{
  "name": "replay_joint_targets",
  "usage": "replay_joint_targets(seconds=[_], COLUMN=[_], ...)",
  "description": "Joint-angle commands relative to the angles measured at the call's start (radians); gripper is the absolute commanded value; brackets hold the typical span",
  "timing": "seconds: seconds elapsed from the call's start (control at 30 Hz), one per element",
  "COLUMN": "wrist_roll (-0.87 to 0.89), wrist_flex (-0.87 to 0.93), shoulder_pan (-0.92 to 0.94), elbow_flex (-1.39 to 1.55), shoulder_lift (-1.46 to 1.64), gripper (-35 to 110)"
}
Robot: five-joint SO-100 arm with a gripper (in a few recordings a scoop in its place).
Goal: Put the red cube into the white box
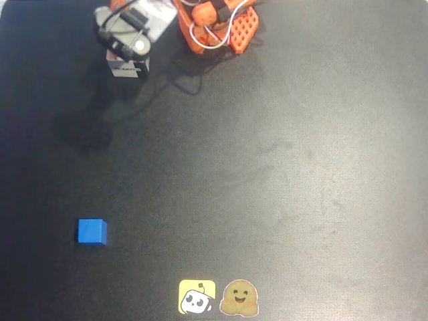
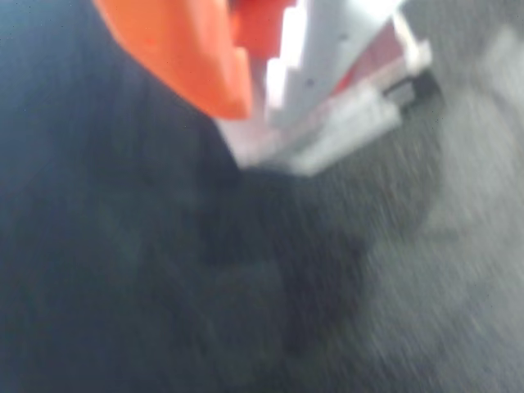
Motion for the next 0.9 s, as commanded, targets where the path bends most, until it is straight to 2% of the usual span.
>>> replay_joint_targets(seconds=[0.0,0.47,0.6,0.73,0.87], wrist_roll=[0.046,0.486,0.537,0.577,0.577], wrist_flex=[-0.052,-0.092,-0.058,0.037,0.066], shoulder_pan=[-0.094,-0.758,-0.867,-0.942,-0.971], elbow_flex=[-0.089,-0.040,0.012,0.106,0.120], shoulder_lift=[-0.114,-0.190,-0.109,0.107,0.109], gripper=[0,0,0,0,0])
